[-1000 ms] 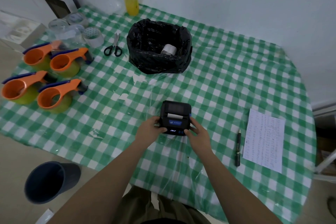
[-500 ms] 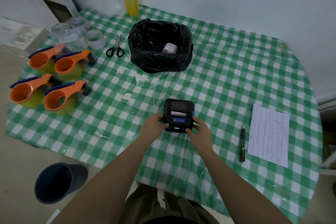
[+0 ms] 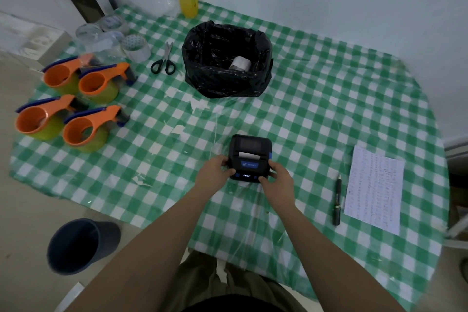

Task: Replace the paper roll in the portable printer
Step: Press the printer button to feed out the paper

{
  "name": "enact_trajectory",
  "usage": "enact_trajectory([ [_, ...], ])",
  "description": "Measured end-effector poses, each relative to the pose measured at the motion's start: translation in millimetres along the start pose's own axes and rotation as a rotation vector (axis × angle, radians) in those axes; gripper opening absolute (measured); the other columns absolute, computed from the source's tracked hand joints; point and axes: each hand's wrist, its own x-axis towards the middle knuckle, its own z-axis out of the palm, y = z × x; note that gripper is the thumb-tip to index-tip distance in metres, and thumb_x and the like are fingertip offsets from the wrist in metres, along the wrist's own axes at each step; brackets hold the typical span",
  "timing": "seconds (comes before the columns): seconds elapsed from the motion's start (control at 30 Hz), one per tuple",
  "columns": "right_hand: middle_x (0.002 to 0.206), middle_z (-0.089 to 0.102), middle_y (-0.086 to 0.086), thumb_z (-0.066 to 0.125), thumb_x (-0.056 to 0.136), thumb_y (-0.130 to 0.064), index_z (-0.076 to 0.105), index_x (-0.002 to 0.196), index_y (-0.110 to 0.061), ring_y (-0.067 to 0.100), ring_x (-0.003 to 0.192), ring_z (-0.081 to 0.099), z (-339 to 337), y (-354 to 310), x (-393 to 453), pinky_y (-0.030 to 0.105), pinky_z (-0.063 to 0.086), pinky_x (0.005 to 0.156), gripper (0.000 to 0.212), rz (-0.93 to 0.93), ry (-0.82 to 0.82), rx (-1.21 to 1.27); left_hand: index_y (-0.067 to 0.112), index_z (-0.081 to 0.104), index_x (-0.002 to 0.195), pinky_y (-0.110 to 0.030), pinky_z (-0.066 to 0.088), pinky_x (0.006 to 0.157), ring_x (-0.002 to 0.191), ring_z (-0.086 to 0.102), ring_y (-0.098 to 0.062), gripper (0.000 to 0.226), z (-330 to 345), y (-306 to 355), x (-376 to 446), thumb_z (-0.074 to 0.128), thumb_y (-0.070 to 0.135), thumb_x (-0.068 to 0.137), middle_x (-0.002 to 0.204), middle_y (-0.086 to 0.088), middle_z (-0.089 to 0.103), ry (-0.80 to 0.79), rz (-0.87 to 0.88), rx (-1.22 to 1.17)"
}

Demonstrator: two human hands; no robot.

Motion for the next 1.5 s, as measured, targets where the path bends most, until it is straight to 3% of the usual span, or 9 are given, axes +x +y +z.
enact_trajectory([
  [1.5, 0.134, 0.055, 0.005, 0.067, 0.082, -0.005, 0.049, 0.131, -0.017, 0.02, 0.119, 0.054, -4.6, 4.7, 0.6, 0.042, 0.045, 0.103, 0.053, 0.005, -0.02, 0.006, 0.01, 0.055, 0.123, -0.037, 0.044, 0.098, 0.119, 0.055, -0.023, 0.039, 0.5, 3.0, -3.3, 0.063, 0.021, 0.086, 0.129, -0.009, 0.06, 0.008, -0.005, 0.023],
])
